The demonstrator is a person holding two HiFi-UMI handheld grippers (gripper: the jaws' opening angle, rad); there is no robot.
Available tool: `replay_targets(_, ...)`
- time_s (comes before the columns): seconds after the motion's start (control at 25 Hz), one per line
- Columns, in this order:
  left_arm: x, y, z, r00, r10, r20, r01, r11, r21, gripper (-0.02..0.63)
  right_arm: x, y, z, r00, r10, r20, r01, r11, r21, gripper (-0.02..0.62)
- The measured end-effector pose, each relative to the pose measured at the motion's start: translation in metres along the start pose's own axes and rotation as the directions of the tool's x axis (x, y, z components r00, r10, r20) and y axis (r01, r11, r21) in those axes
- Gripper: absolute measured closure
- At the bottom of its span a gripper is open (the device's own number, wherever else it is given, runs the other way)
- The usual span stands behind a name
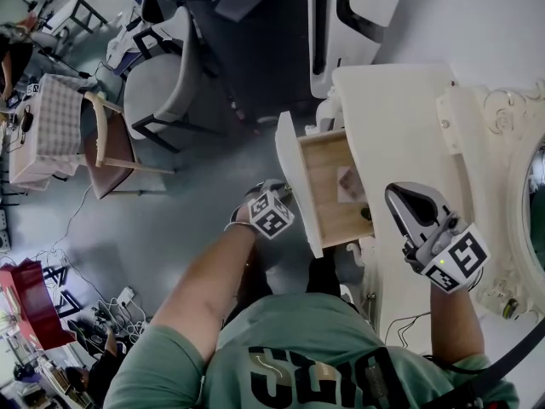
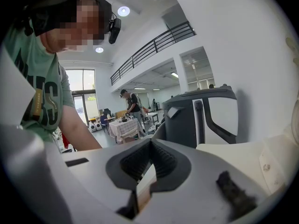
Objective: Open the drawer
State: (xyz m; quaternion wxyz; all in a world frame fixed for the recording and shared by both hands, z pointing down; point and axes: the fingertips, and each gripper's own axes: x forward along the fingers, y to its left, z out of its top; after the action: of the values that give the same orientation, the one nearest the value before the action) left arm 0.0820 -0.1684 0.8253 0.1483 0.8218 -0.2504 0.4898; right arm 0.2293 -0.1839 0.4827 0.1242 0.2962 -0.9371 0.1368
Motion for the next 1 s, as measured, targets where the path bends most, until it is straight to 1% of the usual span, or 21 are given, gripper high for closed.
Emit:
replay_targets(0.36,-0.007,0.004,-0.011,1.0,-0.001,0.002,0.001,1.0,0.004,0.474,0.008,0.003,0.003,1.0,0.012,-0.003,-0.012,1.0,-0.002,0.584)
replay_targets(0.6,-0.011,0.004,-0.016,1.0,-0.001,0.012,0.002,1.0,-0.021,0.476,0.013,0.006,0.005,1.0,0.02,-0.004,-0.02,1.0,-0.007,0.584)
replay_targets(0.8,-0.011,0.004,-0.017,1.0,-0.006,0.024,0.006,1.0,-0.025,0.477,0.014,0.007,0.006,1.0,0.018,-0.005,-0.018,1.0,-0.01,0.584)
replay_targets(1.0,-0.012,0.004,-0.018,0.999,0.0,0.037,0.002,0.999,-0.05,0.482,0.013,0.006,0.007,1.0,0.013,-0.004,-0.013,1.0,-0.012,0.584)
